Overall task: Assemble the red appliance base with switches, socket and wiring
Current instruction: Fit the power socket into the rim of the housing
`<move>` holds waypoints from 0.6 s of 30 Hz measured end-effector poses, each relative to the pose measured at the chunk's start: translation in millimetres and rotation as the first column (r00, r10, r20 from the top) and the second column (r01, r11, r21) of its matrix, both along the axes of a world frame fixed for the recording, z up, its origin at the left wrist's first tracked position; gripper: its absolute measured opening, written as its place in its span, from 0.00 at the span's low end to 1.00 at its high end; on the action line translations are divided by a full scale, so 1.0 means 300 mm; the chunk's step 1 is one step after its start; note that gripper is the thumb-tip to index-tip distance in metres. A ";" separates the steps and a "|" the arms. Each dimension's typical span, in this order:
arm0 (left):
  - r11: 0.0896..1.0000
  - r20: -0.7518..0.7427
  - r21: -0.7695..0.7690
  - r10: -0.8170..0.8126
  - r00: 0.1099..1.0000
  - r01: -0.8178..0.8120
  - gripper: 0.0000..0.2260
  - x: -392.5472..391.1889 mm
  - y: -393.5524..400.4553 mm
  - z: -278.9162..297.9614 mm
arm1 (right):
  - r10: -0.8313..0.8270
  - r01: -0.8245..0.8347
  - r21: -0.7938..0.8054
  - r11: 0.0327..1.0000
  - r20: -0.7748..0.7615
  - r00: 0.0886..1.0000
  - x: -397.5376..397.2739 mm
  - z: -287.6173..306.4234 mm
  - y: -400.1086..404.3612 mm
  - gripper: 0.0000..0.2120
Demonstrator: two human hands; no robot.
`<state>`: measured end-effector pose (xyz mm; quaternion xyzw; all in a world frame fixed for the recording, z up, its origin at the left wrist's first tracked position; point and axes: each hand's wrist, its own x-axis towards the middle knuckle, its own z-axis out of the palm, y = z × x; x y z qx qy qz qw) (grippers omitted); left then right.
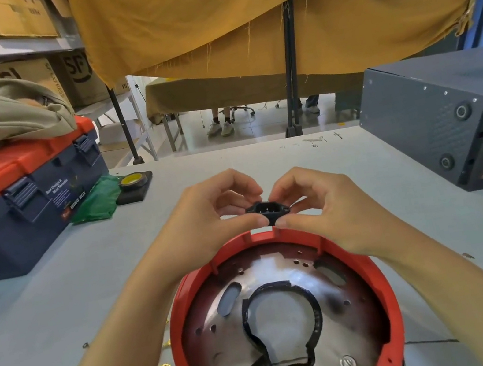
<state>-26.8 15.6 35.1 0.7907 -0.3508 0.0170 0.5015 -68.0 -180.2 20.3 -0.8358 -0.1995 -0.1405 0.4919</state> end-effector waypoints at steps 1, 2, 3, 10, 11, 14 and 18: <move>1.000 0.009 0.020 0.012 1.000 -0.012 0.12 0.003 0.001 -0.004 | -0.016 0.016 -0.015 1.000 -0.004 1.000 0.002 -0.003 0.001 0.11; 0.999 0.016 0.038 0.026 1.000 -0.026 0.12 0.006 0.001 -0.009 | -0.030 0.030 -0.028 0.999 -0.009 1.000 0.003 -0.005 0.002 0.11; 0.998 0.015 0.054 0.039 0.999 -0.040 0.11 0.010 0.003 -0.012 | -0.040 0.039 -0.033 0.999 -0.019 0.999 0.003 -0.008 0.003 0.11; 0.986 -0.065 0.141 0.099 0.993 -0.089 0.06 0.042 0.025 -0.028 | -0.035 0.061 0.121 0.991 -0.213 0.976 0.026 -0.032 0.004 0.04; 0.986 -0.070 0.133 0.112 0.991 -0.102 0.05 0.044 0.024 -0.031 | -0.011 0.053 0.168 0.984 -0.242 0.970 0.030 -0.034 0.005 0.03; 0.980 -0.053 0.135 0.152 0.987 -0.143 0.04 0.046 0.017 -0.039 | 0.039 0.027 0.224 0.974 -0.286 0.957 0.037 -0.034 0.001 0.04; 0.972 -0.042 0.138 0.200 0.979 -0.192 0.04 0.055 0.010 -0.054 | 0.011 0.025 0.113 0.993 -0.305 0.952 0.058 -0.016 -0.002 0.04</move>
